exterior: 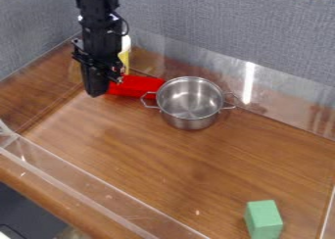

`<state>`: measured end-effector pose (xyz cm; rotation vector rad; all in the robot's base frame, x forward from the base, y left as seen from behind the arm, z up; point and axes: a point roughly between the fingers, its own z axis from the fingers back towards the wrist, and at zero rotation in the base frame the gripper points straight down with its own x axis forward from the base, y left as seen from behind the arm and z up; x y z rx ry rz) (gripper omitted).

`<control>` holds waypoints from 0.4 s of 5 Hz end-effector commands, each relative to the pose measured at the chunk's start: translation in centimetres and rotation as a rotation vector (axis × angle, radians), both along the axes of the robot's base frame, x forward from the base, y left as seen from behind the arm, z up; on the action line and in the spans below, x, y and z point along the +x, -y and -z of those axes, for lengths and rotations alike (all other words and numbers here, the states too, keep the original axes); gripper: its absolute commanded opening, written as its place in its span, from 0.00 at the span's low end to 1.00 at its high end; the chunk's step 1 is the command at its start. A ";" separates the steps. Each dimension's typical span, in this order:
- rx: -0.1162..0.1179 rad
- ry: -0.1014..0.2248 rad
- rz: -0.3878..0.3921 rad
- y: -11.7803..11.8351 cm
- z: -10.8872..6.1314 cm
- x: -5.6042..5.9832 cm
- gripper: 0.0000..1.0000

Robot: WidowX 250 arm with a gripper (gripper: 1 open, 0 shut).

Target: Put red object to the left side of the table

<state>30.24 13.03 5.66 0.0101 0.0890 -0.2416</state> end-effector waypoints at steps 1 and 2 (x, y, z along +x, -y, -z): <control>0.035 0.095 -0.007 -0.7 -3.1 0.1 0.00; 0.034 0.102 -0.004 -0.7 -3.3 -0.1 0.00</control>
